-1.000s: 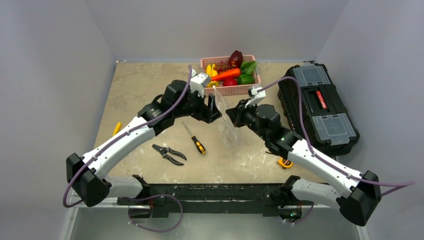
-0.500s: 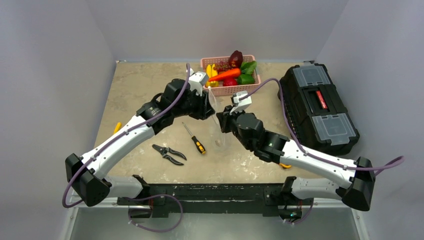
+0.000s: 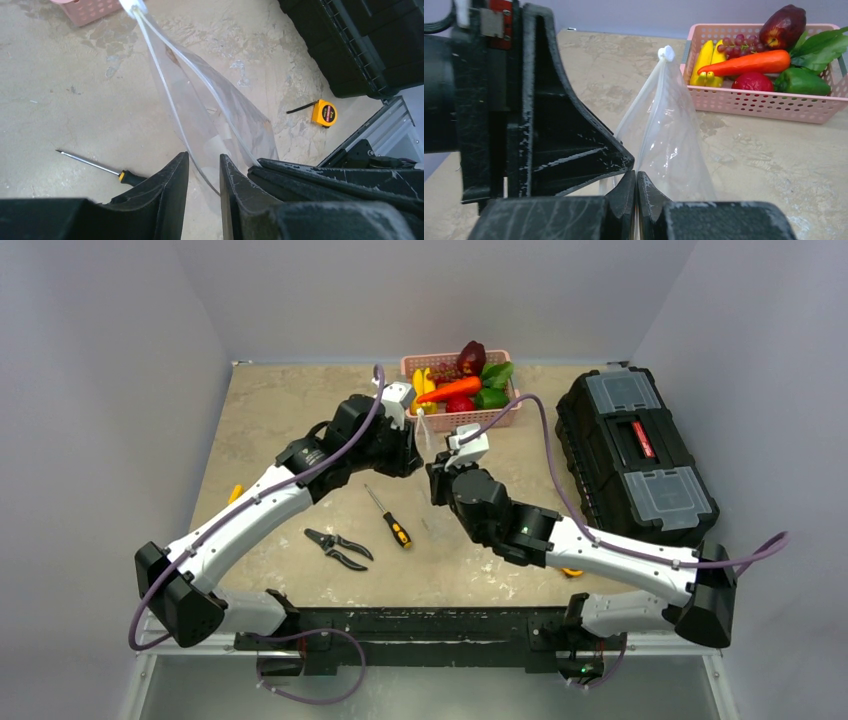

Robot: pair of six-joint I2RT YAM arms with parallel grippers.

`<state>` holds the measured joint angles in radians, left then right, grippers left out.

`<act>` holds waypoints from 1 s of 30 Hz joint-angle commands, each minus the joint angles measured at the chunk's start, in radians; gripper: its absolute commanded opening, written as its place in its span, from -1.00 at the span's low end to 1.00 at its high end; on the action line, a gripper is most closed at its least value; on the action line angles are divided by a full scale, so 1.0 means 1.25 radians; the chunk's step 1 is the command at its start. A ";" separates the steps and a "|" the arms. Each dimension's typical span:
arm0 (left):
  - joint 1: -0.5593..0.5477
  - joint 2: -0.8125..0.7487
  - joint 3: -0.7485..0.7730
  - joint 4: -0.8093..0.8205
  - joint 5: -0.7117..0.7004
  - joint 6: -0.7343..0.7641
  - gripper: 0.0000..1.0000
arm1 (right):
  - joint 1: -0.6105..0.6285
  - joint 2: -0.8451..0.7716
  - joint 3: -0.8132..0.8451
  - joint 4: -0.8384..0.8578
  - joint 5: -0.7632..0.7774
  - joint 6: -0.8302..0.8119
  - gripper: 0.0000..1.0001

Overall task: Place the food in the zip-top bag and seal the zipper
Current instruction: Open the zipper of the food storage bag.

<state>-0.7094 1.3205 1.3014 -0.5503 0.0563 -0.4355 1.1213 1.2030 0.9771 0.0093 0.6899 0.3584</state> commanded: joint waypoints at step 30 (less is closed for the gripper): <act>0.028 0.134 0.279 -0.275 -0.462 0.261 -1.00 | -0.213 0.271 0.198 0.153 -0.474 0.144 -0.99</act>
<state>-0.7029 1.4105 1.5520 -0.8047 -0.4015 -0.1738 0.8654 1.4597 1.1172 0.1387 0.3710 0.4549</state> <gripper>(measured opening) 0.007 0.005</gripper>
